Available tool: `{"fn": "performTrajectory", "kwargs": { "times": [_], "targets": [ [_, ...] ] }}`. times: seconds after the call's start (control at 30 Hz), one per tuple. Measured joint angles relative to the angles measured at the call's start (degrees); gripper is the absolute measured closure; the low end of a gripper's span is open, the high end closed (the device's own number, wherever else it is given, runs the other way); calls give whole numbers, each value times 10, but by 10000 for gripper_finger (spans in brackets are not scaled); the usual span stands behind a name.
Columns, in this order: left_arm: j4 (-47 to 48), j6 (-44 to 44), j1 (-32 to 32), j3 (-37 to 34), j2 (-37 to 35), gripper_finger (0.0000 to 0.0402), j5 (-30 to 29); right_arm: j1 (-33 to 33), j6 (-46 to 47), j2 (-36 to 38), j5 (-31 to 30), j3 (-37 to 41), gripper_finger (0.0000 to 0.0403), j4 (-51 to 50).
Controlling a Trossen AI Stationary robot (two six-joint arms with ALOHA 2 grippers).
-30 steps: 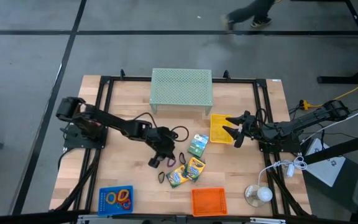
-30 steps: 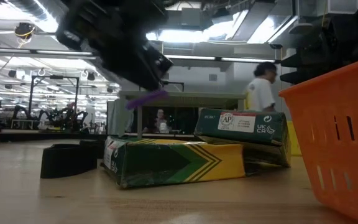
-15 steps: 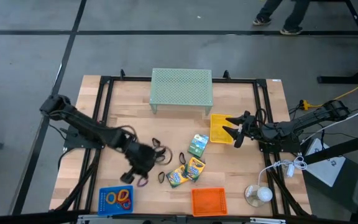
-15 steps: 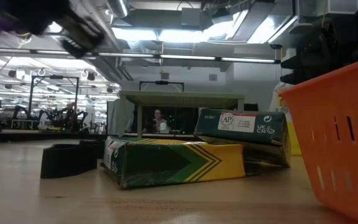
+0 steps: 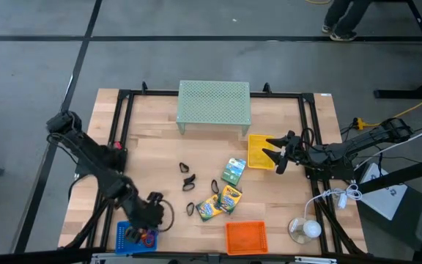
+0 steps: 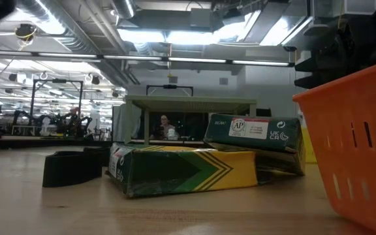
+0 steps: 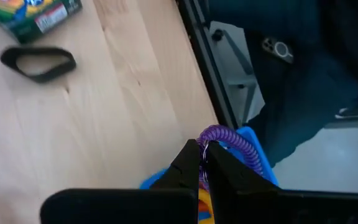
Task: Pick & Place Office Desk Supplies
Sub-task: Put the violet spring keychain into the blue bin
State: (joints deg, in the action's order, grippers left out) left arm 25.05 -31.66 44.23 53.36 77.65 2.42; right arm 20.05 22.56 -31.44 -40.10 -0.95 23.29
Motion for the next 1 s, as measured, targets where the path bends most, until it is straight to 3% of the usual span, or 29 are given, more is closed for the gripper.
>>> {"fn": "performTrajectory", "kwargs": {
  "times": [0.27,0.67,1.0],
  "targets": [
    [-14,-133,82,-43,0,394,-86,0,10,0,0,0,147,0],
    [-55,-248,134,-108,0,392,-118,0,11,0,0,0,147,0],
    [-60,-267,134,-108,0,320,-138,0,11,0,0,0,147,0]
  ]
}}
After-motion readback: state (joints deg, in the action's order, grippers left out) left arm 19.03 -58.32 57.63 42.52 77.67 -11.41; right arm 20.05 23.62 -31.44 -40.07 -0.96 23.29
